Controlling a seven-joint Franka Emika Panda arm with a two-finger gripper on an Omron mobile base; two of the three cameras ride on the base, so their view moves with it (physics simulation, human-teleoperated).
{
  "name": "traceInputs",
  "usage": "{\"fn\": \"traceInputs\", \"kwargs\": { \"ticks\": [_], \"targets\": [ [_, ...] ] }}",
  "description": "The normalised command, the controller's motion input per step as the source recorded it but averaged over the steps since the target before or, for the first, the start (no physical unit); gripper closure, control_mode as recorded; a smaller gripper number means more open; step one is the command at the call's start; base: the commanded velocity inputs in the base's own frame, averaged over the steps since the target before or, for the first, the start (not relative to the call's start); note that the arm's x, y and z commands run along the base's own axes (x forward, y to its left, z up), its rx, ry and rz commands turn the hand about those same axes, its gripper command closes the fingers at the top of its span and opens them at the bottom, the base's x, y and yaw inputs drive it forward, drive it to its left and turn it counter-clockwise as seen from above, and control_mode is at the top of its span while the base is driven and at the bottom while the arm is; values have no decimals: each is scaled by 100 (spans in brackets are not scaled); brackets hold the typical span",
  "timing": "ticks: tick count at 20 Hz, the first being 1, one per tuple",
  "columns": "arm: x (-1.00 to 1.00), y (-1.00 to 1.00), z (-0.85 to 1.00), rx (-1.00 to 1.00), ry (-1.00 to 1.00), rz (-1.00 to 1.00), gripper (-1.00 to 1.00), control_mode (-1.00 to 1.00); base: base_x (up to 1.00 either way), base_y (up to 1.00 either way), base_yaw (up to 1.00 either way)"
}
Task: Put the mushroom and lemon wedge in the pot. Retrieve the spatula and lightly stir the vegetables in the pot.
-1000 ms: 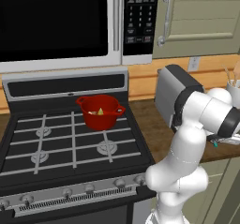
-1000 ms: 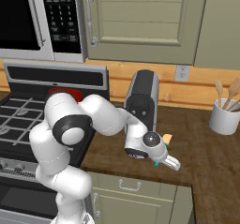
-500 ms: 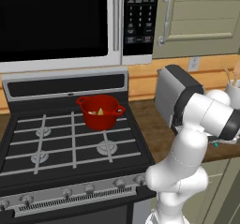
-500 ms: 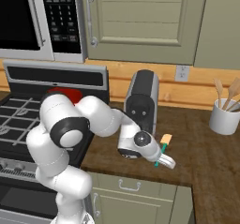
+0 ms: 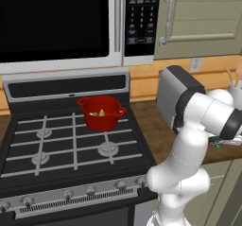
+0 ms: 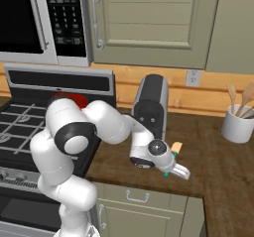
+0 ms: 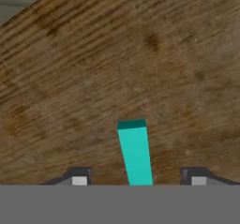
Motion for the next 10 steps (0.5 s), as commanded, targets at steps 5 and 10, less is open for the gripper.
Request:
{"fn": "traceInputs", "kwargs": {
  "ticks": [5,10],
  "targets": [
    [-27,7,-54,5,5,0,100,-100,0,0,0],
    [-19,17,-20,1,0,0,100,-100,0,0,0]
  ]
}}
